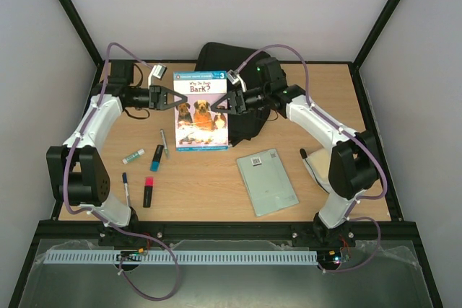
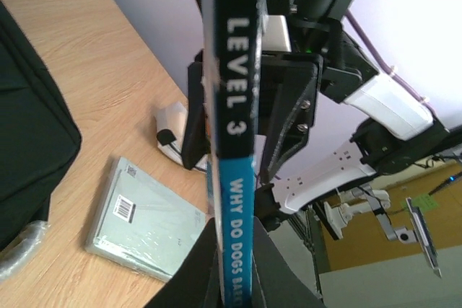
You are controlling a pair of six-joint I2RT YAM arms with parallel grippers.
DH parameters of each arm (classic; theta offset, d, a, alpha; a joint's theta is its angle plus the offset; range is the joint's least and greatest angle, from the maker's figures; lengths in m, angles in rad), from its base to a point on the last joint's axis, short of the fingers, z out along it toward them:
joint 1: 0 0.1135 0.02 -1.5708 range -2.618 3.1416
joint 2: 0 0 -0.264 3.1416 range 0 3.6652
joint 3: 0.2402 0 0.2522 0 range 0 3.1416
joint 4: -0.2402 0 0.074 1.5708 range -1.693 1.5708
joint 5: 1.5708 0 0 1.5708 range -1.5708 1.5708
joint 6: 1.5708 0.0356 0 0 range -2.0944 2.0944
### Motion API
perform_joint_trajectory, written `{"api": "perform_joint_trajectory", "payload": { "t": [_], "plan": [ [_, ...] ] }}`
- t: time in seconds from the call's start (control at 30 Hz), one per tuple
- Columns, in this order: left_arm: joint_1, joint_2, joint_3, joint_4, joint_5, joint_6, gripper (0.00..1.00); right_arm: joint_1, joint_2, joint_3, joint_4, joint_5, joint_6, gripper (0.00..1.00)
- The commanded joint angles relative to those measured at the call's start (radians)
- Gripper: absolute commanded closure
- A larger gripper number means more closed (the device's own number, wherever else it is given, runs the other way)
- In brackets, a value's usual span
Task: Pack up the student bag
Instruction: Pick up the book from the center of the board.
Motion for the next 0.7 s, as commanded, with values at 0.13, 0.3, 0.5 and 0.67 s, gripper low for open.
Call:
{"api": "perform_joint_trajectory", "payload": {
  "t": [0.13,0.3,0.5,0.67],
  "plan": [
    [0.014,-0.013,-0.043,0.185,-0.099,-0.229,0.98,-0.001,-0.03,-0.006,-0.007,-0.006,0.002,0.57],
    [0.012,-0.016,-0.04,0.191,-0.101,-0.233,0.98,-0.001,-0.032,-0.01,-0.008,0.034,0.008,0.69],
    [0.008,-0.042,-0.063,0.178,-0.11,-0.215,0.96,-0.001,-0.019,-0.003,0.011,0.072,0.025,0.81],
    [0.018,-0.061,-0.074,0.145,-0.209,-0.195,0.63,-0.002,-0.015,0.024,-0.019,0.116,-0.001,0.99]
  ]
}}
